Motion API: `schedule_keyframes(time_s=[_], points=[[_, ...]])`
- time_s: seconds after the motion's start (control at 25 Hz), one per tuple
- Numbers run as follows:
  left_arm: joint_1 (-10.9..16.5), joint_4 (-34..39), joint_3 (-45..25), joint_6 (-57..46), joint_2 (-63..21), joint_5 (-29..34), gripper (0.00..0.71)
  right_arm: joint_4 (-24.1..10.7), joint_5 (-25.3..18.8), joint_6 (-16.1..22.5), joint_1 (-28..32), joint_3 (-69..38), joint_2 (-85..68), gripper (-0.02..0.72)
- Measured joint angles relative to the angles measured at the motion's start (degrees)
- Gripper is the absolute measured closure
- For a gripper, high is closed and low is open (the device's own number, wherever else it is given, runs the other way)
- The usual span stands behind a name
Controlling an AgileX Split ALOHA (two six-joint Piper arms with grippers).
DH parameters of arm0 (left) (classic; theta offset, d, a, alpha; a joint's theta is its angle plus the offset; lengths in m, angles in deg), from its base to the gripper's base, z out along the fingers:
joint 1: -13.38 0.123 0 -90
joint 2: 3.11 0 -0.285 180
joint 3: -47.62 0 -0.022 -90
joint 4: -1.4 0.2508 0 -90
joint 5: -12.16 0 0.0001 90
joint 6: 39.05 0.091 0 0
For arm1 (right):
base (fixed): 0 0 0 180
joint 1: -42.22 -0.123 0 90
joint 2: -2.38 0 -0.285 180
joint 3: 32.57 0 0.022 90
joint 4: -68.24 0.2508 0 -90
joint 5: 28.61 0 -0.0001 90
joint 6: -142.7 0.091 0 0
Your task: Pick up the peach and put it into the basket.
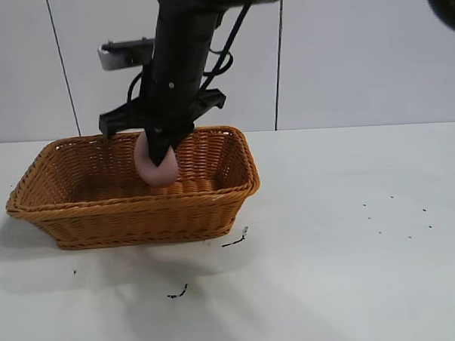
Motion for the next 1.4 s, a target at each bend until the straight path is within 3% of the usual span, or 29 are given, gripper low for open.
schedule_keyframes(time_s=[0.08,0.2,0.6,1.08,1.2,1.4], points=[[0.0,0.0,0.0,0.0,0.0,0.0,0.016,0.11,-0.28,-0.05,0.0,0.32,-0.72,0.1],[0.0,0.0,0.0,0.0,0.0,0.0,0.016,0.03,-1.69,-0.05,0.0,3.14,-2.64,0.03],[0.0,0.0,0.0,0.0,0.0,0.0,0.016,0.23,-10.59,-0.05,5.04,11.05,-8.66,0.011],[0.0,0.0,0.0,0.0,0.0,0.0,0.016,-1.05,-13.6,-0.3,30.08,10.54,-8.89,0.008],[0.0,0.0,0.0,0.0,0.0,0.0,0.016,-1.12,-13.78,-0.26,33.74,10.03,-9.84,0.008],[0.0,0.0,0.0,0.0,0.0,0.0,0.016,-0.67,-13.89,-0.32,34.49,7.86,-13.12,0.008]])
